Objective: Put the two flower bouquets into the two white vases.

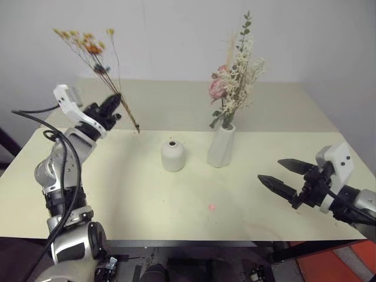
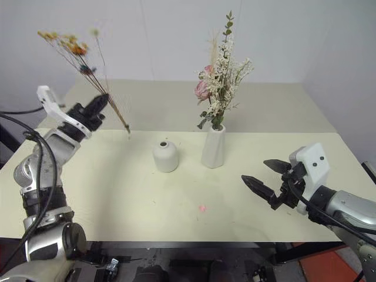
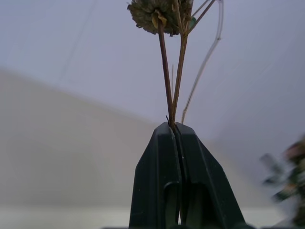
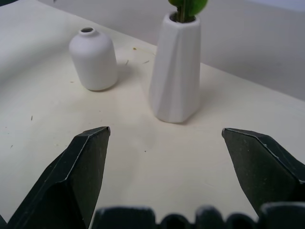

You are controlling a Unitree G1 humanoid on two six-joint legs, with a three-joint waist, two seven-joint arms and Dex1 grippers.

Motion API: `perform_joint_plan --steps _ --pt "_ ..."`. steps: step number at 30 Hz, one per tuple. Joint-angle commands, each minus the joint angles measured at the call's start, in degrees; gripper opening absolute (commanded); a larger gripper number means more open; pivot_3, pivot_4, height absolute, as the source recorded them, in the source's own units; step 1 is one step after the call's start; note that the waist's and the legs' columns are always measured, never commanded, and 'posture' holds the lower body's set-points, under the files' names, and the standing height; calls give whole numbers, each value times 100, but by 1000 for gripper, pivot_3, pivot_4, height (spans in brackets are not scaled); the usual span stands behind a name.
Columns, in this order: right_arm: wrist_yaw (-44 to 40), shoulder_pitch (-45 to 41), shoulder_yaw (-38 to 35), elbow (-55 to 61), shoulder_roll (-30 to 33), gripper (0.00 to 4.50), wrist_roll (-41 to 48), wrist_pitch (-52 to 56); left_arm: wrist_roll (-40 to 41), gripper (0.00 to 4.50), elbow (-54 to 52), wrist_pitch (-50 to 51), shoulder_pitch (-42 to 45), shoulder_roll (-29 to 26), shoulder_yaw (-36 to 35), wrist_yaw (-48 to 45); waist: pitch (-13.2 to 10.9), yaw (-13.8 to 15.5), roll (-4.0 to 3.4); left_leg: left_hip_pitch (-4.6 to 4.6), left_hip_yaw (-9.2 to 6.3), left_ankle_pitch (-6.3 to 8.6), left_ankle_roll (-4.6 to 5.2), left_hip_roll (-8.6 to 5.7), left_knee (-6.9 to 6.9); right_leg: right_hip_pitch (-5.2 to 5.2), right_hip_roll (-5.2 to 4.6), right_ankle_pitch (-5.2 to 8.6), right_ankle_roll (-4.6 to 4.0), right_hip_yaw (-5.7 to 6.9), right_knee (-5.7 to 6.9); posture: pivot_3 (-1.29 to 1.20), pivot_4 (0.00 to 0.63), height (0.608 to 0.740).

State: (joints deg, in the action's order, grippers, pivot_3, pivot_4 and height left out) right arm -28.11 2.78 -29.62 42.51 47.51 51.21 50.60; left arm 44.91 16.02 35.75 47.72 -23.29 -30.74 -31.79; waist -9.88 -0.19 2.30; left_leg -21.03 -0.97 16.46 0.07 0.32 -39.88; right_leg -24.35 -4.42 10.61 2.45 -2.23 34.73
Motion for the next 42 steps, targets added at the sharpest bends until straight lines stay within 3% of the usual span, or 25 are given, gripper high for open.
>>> perform_joint_plan --steps 1,7,16,42 --pt "157 -92 105 219 -137 4500 -64 -245 306 32 814 -327 627 28 91 -1192 -1 7 3 -3 -3 0 1 0 0 0 0 -1 0 1 -4 0 150 740" --pt "526 -16 375 480 -480 4500 -179 -338 122 32 2343 -395 1290 106 403 -2415 -2 -26 3 -11 -9 11 20 -5 3 -2 -2 -21 -31 1 -25 0 150 740" --pt "975 467 272 931 -796 4500 -193 -363 -178 32 3072 -320 1554 22 656 -2860 -5 -61 6 -14 -17 17 30 -4 5 -7 -1 -21 -30 2 -30 0 150 740" --pt "1100 301 573 695 -852 4500 -434 -472 -817 32 2713 -430 1087 6 1212 -3140 -7 -60 8 -5 -21 16 28 -4 -2 -7 0 -20 -29 1 5 0 150 740"
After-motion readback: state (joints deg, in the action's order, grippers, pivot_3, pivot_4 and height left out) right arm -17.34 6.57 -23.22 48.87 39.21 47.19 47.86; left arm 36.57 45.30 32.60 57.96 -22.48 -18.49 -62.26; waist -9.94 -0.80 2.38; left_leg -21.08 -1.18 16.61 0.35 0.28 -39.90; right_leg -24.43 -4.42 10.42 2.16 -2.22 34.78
